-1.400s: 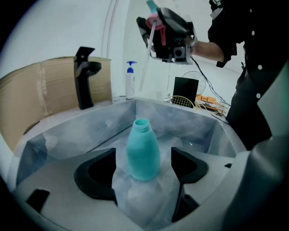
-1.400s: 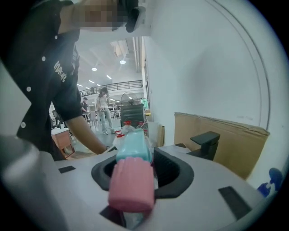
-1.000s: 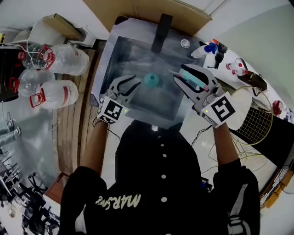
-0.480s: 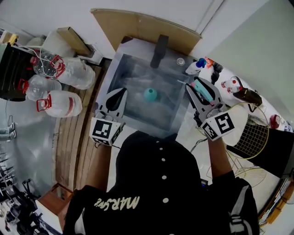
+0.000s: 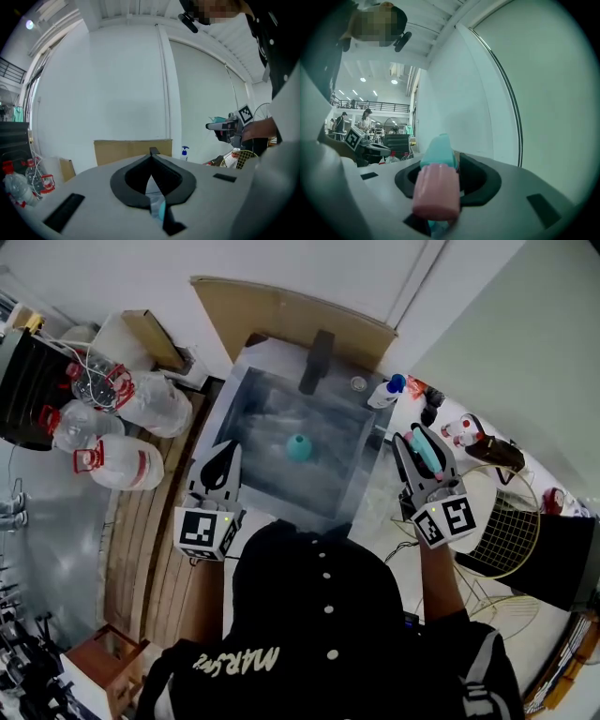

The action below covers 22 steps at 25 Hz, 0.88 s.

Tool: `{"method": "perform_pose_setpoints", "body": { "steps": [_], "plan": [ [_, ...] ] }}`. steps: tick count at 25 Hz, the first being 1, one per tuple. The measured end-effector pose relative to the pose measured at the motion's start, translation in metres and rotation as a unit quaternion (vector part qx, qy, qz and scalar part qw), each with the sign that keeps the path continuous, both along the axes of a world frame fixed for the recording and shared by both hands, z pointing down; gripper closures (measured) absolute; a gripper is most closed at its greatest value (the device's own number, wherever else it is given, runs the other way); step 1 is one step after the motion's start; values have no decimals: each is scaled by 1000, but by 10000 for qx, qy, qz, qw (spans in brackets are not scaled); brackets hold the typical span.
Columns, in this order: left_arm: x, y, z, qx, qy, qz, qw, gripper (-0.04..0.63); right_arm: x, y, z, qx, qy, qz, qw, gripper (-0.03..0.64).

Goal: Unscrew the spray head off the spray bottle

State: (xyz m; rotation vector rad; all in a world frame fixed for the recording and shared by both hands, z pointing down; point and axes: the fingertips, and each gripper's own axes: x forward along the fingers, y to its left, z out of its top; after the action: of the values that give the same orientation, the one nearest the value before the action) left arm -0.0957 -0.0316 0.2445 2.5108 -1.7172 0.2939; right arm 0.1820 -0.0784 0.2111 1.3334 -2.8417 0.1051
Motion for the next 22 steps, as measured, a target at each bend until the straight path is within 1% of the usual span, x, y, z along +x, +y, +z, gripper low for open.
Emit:
{"method": "perform_pose_setpoints", "body": {
  "steps": [2,7,13,22],
  "plan": [
    [-1,4,-2,30,-54,-40,10000,569,2,3,3,24,40,53,10000,453],
    [-5,11,-4,45,15,-179,9998,571,1,8,5,73,87,177,9998,453],
    [3,18,-8,135,-89,-120,9998,571,-8,14,3,93,58,82,9999,454],
    [5,17,-9,118,-136,-108,9998,571,-18,13,-1,143,98,-77,9998,454]
  ]
}}
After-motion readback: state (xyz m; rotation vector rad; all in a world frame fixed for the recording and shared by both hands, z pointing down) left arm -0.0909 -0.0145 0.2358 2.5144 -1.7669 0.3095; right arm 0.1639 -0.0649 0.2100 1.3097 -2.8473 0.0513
